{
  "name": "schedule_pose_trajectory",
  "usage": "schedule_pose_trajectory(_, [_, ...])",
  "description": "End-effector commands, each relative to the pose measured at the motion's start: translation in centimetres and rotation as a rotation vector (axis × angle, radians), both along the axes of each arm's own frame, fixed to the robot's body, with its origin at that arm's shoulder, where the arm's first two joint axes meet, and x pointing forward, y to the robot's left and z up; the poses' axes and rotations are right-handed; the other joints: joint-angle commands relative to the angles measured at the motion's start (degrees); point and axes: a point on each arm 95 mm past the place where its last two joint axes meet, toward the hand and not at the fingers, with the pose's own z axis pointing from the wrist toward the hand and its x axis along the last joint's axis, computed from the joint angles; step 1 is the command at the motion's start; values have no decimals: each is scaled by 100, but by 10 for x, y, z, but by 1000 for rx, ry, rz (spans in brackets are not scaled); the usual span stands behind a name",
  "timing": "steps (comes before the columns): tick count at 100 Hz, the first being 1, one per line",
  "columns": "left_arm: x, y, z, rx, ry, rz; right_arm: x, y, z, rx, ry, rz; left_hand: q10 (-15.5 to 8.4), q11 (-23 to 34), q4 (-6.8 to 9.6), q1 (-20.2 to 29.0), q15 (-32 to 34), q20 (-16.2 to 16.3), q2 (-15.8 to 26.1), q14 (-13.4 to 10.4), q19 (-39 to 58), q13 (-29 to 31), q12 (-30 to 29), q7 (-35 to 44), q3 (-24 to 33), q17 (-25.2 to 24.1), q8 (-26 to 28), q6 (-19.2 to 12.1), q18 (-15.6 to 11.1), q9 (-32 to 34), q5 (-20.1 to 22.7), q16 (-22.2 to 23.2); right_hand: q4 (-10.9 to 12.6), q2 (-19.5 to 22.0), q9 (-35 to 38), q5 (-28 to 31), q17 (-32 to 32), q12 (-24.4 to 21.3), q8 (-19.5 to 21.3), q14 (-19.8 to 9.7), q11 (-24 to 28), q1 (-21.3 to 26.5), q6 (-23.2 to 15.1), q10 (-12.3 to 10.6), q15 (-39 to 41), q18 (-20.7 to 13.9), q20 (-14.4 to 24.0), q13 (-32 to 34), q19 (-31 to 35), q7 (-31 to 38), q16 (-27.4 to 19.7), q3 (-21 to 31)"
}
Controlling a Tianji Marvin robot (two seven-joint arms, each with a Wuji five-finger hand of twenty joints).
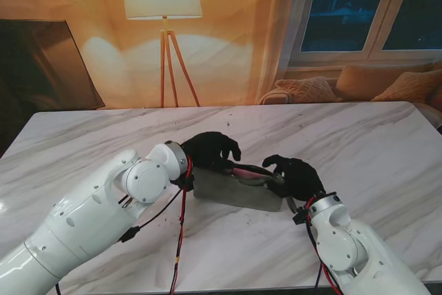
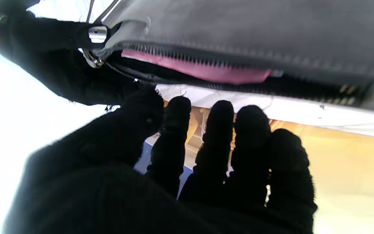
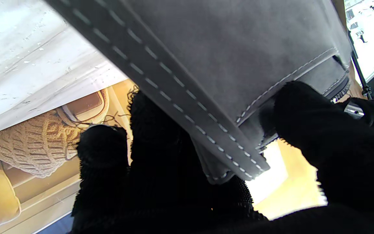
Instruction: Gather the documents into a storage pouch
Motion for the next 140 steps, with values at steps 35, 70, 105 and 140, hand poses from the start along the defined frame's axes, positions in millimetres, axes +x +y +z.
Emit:
schedule_pose_trajectory(35, [-7,19,11,-54,-74,102,0,2,-2,-8,15,0,-166,-930,454,-537,-2212,-1289,673,71,-1057,-1464,-823,-778,-553,-1501,-184,40,-312,-1128,-632,-1048,140,182,-105,-43,-64,38,89,-97,7,-57,-165,-88,-54,-71,22,-113,60,12,-22,-23])
schedule_pose_trajectory(70, [-10,29,-6,-63,70,106,1,4,-2,-11,15,0,-485,-2018,504,-846,-4513,-1444,1099,-451,-4321,-2575,-1682,-2215,-2341,-1957,-647,106,-483,-2335,-1868,-2100,145,365,-68,42,-35,43,141,-122,27,-33,-240,-102,-50,-110,32,-88,60,112,-18,68])
schedule_pose_trajectory(105, [-3,14,-26,-31,183,47,2,4,-2,0,10,-12,-513,-2070,477,-901,-4949,-772,894,-504,-4933,-2519,-1755,-2315,-2189,-1999,-635,146,-527,-2441,-1797,-2181,173,440,-88,236,-62,44,451,-108,52,-142,-308,-95,-38,-131,47,-106,66,563,-14,113])
schedule_pose_trajectory(140, [2,2,-36,-30,181,41,2,4,-3,5,14,-25,-445,-1526,272,-265,-4383,-736,283,-333,-4027,-2119,-1439,-502,-333,-1905,205,-148,-438,-1550,-409,-1804,186,547,-127,215,-108,33,520,-85,38,-177,-322,-58,-32,-138,56,-136,73,526,-15,81])
